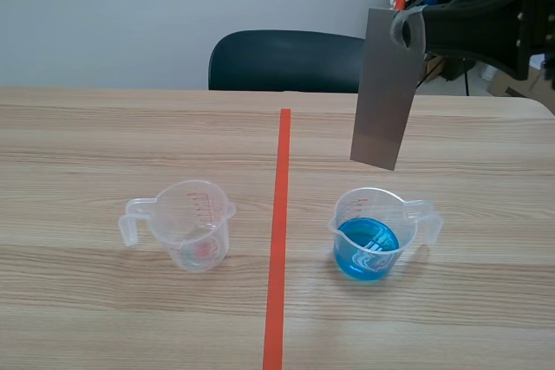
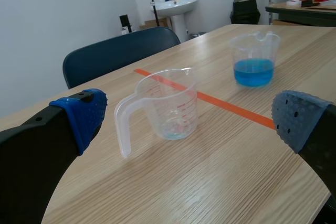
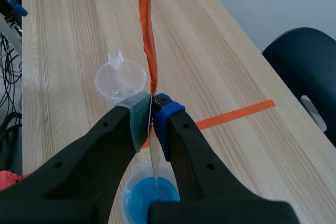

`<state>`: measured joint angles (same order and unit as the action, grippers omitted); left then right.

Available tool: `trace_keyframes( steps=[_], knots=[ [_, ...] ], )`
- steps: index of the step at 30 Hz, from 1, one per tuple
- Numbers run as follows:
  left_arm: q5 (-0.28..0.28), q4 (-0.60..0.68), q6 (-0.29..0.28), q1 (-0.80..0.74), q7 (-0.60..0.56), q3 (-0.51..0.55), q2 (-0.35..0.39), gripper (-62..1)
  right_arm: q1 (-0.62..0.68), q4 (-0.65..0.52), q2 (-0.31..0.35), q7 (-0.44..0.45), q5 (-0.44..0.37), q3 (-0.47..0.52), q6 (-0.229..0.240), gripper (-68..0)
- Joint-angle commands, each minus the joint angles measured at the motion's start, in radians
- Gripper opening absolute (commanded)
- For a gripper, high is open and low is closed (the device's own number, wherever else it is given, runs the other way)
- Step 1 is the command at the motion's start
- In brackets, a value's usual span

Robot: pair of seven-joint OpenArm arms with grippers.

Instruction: Do the redox reaction experiment. move the plate over the blue solution

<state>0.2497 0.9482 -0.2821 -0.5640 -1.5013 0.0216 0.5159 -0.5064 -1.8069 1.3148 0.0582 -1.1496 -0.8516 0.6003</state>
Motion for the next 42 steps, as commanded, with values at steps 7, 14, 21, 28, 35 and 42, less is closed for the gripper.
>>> trace_keyframes(
  steps=[7, 14, 21, 28, 35, 42],
  knots=[
    [-0.074, 0.102, -0.002, -0.023, -0.023, -0.074, 0.179, 1.4, -0.018, -0.01, 0.116, 0.087, -0.015, 0.021, 0.019, -67.1],
    [-0.225, 0.171, -0.002, -0.023, 0.03, -0.127, 0.346, 1.4, 0.068, -0.009, 0.156, 0.207, -0.012, 0.021, 0.021, -67.1],
    [-0.291, 0.256, -0.01, -0.01, 0.122, -0.136, 0.456, 1.4, 0.097, -0.009, 0.157, 0.228, -0.01, 0.021, 0.021, -67.1],
    [-0.291, 0.296, -0.1, 0.121, 0.247, -0.198, 0.474, 1.4, 0.097, -0.009, 0.156, 0.235, -0.011, 0.021, 0.022, -67.1],
    [-0.291, 0.296, -0.118, 0.267, 0.333, -0.329, 0.474, 1.4, 0.097, -0.009, 0.156, 0.245, -0.042, 0.021, 0.023, -67.1],
    [-0.291, 0.296, -0.14, 0.38, 0.344, -0.437, 0.471, 1.4, 0.097, -0.009, 0.156, 0.248, -0.048, 0.021, 0.057, -67.1]
  ],
)
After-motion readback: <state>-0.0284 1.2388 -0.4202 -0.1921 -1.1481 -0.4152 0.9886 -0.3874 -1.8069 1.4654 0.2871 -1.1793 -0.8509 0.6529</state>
